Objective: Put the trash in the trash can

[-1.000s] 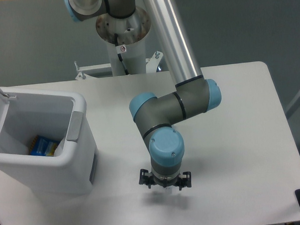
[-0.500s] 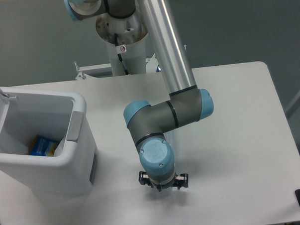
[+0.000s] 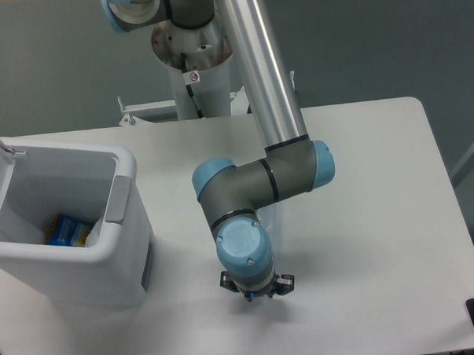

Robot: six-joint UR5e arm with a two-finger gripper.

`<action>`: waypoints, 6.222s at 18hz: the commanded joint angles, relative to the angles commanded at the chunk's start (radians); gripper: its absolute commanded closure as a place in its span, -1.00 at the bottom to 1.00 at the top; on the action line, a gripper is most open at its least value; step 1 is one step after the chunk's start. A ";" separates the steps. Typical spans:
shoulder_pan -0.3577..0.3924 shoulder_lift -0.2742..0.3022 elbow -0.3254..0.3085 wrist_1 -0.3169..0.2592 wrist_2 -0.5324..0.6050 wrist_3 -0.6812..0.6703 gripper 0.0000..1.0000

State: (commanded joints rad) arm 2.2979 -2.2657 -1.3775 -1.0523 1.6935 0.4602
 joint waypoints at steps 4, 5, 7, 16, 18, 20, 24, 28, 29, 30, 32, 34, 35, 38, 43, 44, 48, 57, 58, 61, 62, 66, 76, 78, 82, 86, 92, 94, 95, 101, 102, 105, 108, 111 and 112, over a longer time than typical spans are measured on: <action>0.002 0.060 0.006 -0.003 -0.012 0.009 0.97; 0.003 0.077 0.008 -0.003 -0.014 0.011 0.97; 0.009 0.109 0.017 -0.003 -0.034 0.011 0.97; 0.049 0.228 0.071 0.000 -0.196 0.000 0.96; 0.055 0.256 0.071 0.002 -0.241 -0.002 0.96; 0.063 0.284 0.072 0.002 -0.299 -0.002 0.95; 0.064 0.321 0.103 0.006 -0.408 -0.047 0.94; 0.064 0.339 0.162 0.009 -0.543 -0.109 0.94; 0.066 0.339 0.179 0.009 -0.579 -0.127 0.94; 0.074 0.342 0.196 0.009 -0.610 -0.147 0.94; 0.083 0.365 0.218 0.011 -0.664 -0.170 0.94; 0.094 0.383 0.235 0.011 -0.712 -0.178 0.94; 0.094 0.393 0.239 0.011 -0.727 -0.182 0.94; 0.095 0.410 0.247 0.041 -0.773 -0.192 0.91; 0.087 0.420 0.252 0.113 -0.883 -0.230 0.91; 0.086 0.420 0.252 0.120 -0.902 -0.230 0.91; 0.075 0.420 0.250 0.124 -0.985 -0.230 0.91; -0.035 0.417 0.201 0.140 -1.040 -0.202 0.83; -0.041 0.417 0.189 0.141 -1.040 -0.198 0.83; -0.064 0.422 0.134 0.143 -1.040 -0.131 0.79; -0.074 0.426 0.115 0.143 -1.040 -0.109 0.79; -0.089 0.431 0.072 0.144 -1.040 -0.037 0.79; -0.118 0.423 -0.006 0.199 -1.040 0.060 0.38; -0.120 0.423 -0.014 0.199 -1.040 0.083 0.04; -0.118 0.426 -0.031 0.199 -1.040 0.084 -0.72; -0.106 0.436 -0.051 0.199 -1.039 0.084 -1.00; 0.015 0.440 -0.052 0.193 -1.037 0.077 -1.00; 0.054 0.440 -0.057 0.190 -1.032 0.075 -1.00; 0.075 0.440 -0.072 0.192 -1.031 0.081 -1.00; 0.191 0.437 -0.135 0.192 -1.025 0.095 -1.00; 0.213 0.434 -0.143 0.192 -1.025 0.112 -1.00; 0.279 0.426 -0.192 0.192 -1.017 0.205 -1.00; 0.328 0.416 -0.204 0.189 -0.930 0.238 -1.00; 0.344 0.391 -0.192 0.189 -0.812 0.256 -1.00; 0.347 0.390 -0.190 0.189 -0.760 0.291 -1.00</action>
State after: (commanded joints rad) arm 2.6446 -1.8760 -1.5677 -0.8636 0.9337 0.7513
